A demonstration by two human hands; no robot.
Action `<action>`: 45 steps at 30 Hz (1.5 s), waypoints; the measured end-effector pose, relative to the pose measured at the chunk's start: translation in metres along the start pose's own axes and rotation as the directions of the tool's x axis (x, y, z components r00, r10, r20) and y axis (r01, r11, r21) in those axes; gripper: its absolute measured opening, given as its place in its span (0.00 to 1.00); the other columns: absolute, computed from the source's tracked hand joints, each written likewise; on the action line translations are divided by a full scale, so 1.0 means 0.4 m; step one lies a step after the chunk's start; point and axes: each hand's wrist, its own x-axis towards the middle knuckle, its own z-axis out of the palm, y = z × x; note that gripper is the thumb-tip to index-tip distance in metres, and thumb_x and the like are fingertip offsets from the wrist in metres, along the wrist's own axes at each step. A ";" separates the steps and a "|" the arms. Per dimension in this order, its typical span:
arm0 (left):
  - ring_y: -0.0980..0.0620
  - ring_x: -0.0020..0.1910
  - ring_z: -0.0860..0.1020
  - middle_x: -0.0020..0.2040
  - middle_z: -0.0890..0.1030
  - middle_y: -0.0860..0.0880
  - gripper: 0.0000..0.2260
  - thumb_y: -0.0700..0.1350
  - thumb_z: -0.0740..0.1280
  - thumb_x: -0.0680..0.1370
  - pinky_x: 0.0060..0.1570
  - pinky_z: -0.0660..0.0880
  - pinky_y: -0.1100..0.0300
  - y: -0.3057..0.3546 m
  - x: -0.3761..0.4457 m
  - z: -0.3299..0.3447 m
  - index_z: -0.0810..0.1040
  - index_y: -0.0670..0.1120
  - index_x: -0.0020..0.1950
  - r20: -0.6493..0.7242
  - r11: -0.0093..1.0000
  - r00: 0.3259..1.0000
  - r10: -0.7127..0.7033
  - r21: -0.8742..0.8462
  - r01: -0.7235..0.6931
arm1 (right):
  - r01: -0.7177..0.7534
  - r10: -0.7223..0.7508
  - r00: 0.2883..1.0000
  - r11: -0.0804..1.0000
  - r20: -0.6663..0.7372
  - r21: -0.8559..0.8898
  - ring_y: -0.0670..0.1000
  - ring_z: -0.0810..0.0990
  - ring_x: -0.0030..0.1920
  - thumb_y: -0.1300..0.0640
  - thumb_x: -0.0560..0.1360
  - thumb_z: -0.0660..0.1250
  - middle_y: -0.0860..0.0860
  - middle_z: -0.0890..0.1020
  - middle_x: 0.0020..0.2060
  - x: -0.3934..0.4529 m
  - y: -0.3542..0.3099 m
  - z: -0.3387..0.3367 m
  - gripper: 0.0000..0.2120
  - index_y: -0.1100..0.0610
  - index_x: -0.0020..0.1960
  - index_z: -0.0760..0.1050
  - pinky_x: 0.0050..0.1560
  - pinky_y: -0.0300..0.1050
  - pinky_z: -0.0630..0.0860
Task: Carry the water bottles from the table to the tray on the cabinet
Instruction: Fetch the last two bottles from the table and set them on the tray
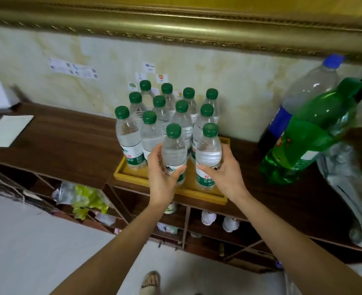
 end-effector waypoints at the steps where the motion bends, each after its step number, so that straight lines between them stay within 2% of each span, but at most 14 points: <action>1: 0.55 0.67 0.70 0.65 0.70 0.52 0.33 0.42 0.78 0.69 0.64 0.73 0.46 -0.005 -0.006 0.005 0.66 0.47 0.71 -0.014 1.000 1.000 0.001 0.018 0.000 | 0.000 0.000 1.000 1.000 0.004 0.009 0.38 0.77 0.50 0.55 0.67 0.78 0.35 0.76 0.48 0.002 0.000 0.000 0.29 0.49 0.63 0.69 0.50 0.32 0.73; 5: 0.54 0.66 0.69 0.62 0.67 0.55 0.35 0.45 0.78 0.69 0.65 0.72 0.46 -0.011 -0.008 0.019 0.65 0.51 0.71 -0.053 0.996 0.999 -0.012 0.085 0.017 | -0.020 0.019 1.000 0.999 0.024 0.042 0.36 0.76 0.49 0.57 0.67 0.78 0.38 0.77 0.49 0.012 -0.006 -0.001 0.27 0.50 0.61 0.68 0.48 0.28 0.70; 8: 0.52 0.66 0.70 0.63 0.68 0.53 0.36 0.48 0.78 0.69 0.64 0.73 0.46 -0.009 0.004 0.009 0.64 0.52 0.72 -0.008 0.988 1.000 0.002 0.152 -0.001 | -0.019 0.018 0.999 0.999 0.031 0.041 0.39 0.76 0.51 0.58 0.67 0.77 0.40 0.77 0.50 0.013 -0.012 0.006 0.28 0.52 0.63 0.68 0.48 0.27 0.70; 13: 0.53 0.65 0.72 0.67 0.68 0.51 0.38 0.55 0.75 0.69 0.58 0.77 0.50 0.011 -0.003 -0.037 0.61 0.52 0.74 0.083 0.957 0.996 0.030 0.284 -0.052 | -0.021 0.021 1.000 0.999 0.004 0.024 0.42 0.77 0.54 0.57 0.67 0.78 0.41 0.77 0.52 -0.002 -0.015 0.024 0.30 0.52 0.64 0.67 0.53 0.35 0.73; 15: 0.50 0.67 0.70 0.68 0.68 0.48 0.39 0.56 0.75 0.69 0.60 0.75 0.52 0.036 0.003 -0.061 0.61 0.49 0.75 0.042 0.942 0.996 0.074 0.323 -0.084 | -0.024 0.024 1.000 1.000 0.010 0.012 0.41 0.75 0.54 0.57 0.67 0.78 0.43 0.76 0.53 -0.009 -0.015 0.023 0.31 0.52 0.65 0.66 0.51 0.32 0.71; 17: 0.49 0.69 0.66 0.68 0.68 0.45 0.38 0.56 0.75 0.70 0.64 0.68 0.56 0.071 0.023 -0.095 0.63 0.46 0.74 0.022 0.912 0.977 0.213 0.354 -0.207 | -0.034 0.035 0.999 0.999 0.029 -0.017 0.41 0.74 0.56 0.59 0.67 0.77 0.44 0.76 0.56 -0.016 -0.010 0.018 0.33 0.52 0.66 0.65 0.53 0.33 0.70; 19: 0.49 0.69 0.65 0.68 0.68 0.44 0.37 0.55 0.75 0.70 0.67 0.62 0.58 0.108 0.063 -0.133 0.64 0.45 0.74 0.114 0.813 0.907 0.405 0.408 -0.415 | -0.052 0.054 0.998 0.997 0.035 -0.060 0.43 0.74 0.59 0.61 0.67 0.77 0.46 0.77 0.59 -0.021 -0.003 0.013 0.33 0.53 0.67 0.66 0.57 0.38 0.70; 21: 0.47 0.68 0.66 0.69 0.69 0.45 0.39 0.57 0.75 0.69 0.68 0.62 0.53 0.133 0.115 -0.159 0.65 0.45 0.74 0.308 0.620 0.794 0.523 0.502 -0.603 | -0.067 0.068 0.998 0.994 0.009 -0.084 0.47 0.76 0.61 0.62 0.67 0.77 0.48 0.78 0.61 -0.020 0.001 0.012 0.32 0.53 0.67 0.67 0.59 0.41 0.72; 23: 0.44 0.68 0.68 0.70 0.70 0.46 0.42 0.59 0.76 0.66 0.67 0.62 0.49 0.145 0.154 -0.167 0.64 0.47 0.75 0.497 0.427 0.711 0.498 0.572 -0.700 | -0.078 0.076 0.997 0.993 -0.024 -0.089 0.50 0.77 0.61 0.62 0.67 0.77 0.50 0.79 0.60 -0.021 0.000 0.016 0.30 0.53 0.66 0.69 0.59 0.44 0.74; 25: 0.43 0.68 0.69 0.69 0.72 0.47 0.44 0.61 0.75 0.65 0.67 0.59 0.49 0.147 0.168 -0.164 0.63 0.48 0.76 0.593 0.324 0.686 0.421 0.609 -0.724 | -0.082 0.078 0.996 0.993 -0.047 -0.080 0.50 0.78 0.60 0.61 0.67 0.77 0.50 0.80 0.60 -0.025 -0.002 0.021 0.29 0.53 0.64 0.70 0.59 0.44 0.75; 33: 0.44 0.64 0.70 0.64 0.76 0.48 0.47 0.61 0.76 0.65 0.64 0.55 0.50 0.141 0.173 -0.137 0.59 0.49 0.78 0.593 0.286 0.691 0.414 0.636 -0.717 | -0.095 0.087 0.993 0.990 -0.084 -0.103 0.51 0.79 0.59 0.62 0.66 0.78 0.50 0.81 0.57 -0.025 -0.003 0.031 0.28 0.52 0.61 0.69 0.60 0.51 0.77; 37: 0.44 0.63 0.70 0.62 0.77 0.48 0.45 0.60 0.77 0.64 0.64 0.55 0.50 0.138 0.176 -0.131 0.62 0.49 0.76 0.546 0.344 0.722 0.425 0.641 -0.686 | -0.105 0.099 0.993 0.990 -0.065 -0.095 0.50 0.80 0.58 0.61 0.65 0.79 0.50 0.81 0.58 -0.018 0.001 0.026 0.30 0.51 0.61 0.68 0.59 0.51 0.77; 42: 0.42 0.58 0.76 0.54 0.80 0.47 0.45 0.60 0.79 0.60 0.61 0.55 0.49 0.107 0.188 -0.126 0.68 0.46 0.73 0.489 0.258 0.681 0.545 0.675 -0.691 | -0.096 0.092 0.994 0.993 -0.052 -0.068 0.50 0.79 0.60 0.62 0.66 0.78 0.50 0.80 0.59 -0.018 0.006 0.031 0.31 0.51 0.64 0.68 0.59 0.45 0.76; 45: 0.43 0.61 0.75 0.54 0.80 0.47 0.44 0.59 0.79 0.61 0.68 0.51 0.44 0.099 0.200 -0.123 0.68 0.46 0.73 0.494 0.227 0.663 0.562 0.679 -0.698 | -0.091 0.088 0.994 0.995 -0.059 -0.043 0.49 0.78 0.61 0.62 0.67 0.77 0.49 0.79 0.60 -0.012 0.005 0.043 0.32 0.51 0.66 0.68 0.58 0.42 0.75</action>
